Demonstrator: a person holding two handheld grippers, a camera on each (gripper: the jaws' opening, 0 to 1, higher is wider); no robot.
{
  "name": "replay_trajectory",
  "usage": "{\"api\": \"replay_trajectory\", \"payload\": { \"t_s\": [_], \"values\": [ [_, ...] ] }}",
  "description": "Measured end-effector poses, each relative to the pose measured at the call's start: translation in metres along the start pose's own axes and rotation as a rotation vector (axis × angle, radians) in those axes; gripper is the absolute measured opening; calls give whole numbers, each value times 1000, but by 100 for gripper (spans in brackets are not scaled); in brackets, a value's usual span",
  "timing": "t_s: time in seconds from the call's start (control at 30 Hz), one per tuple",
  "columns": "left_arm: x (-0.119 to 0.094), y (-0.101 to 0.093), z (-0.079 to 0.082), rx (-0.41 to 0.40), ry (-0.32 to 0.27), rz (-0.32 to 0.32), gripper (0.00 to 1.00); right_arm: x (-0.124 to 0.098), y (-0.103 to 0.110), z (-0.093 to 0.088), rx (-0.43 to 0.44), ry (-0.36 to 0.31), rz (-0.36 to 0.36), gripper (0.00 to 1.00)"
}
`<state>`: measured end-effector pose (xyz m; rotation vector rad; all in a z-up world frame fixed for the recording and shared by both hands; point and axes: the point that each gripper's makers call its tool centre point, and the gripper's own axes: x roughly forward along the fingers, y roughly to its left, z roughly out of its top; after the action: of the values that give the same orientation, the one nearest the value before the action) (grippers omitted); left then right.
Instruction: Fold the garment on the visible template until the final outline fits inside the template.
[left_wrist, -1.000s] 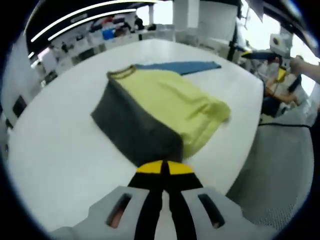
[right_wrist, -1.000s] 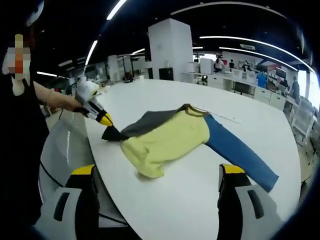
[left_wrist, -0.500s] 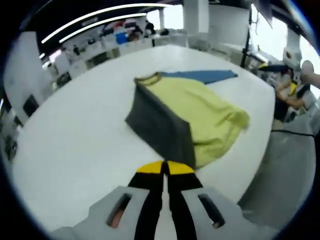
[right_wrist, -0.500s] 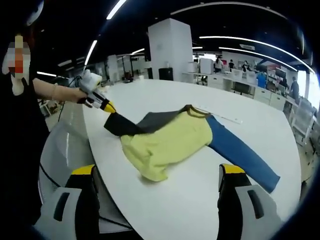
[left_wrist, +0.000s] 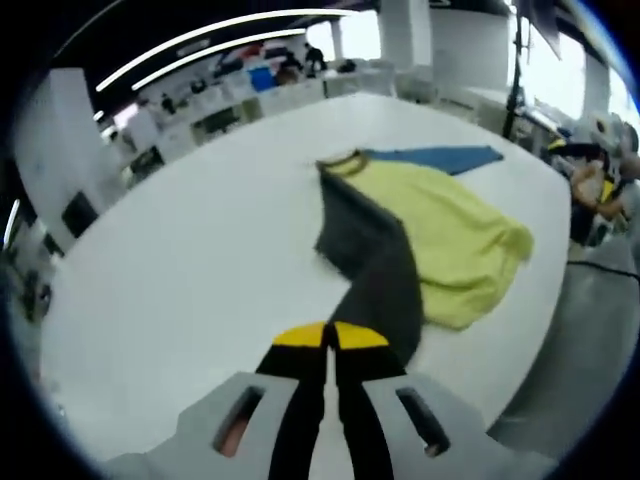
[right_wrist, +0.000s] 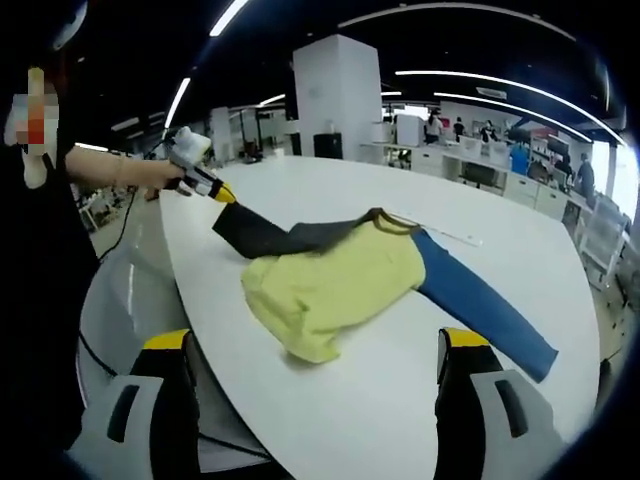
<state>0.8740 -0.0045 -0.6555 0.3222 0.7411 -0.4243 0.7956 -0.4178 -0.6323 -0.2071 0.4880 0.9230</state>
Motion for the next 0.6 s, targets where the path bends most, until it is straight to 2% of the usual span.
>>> {"api": "replay_trajectory", "payload": {
  "t_s": [0.27,0.37,0.6],
  "values": [
    [-7,38,1,-6,12,49,0,0,0,1,1,10,-13,100],
    [-8,59,4,-10,16,74,0,-1,-2,1,3,9,-22,100],
    [-7,85,-2,-81,24,107,0,0,-2,2,6,18,-30,100]
  ]
}}
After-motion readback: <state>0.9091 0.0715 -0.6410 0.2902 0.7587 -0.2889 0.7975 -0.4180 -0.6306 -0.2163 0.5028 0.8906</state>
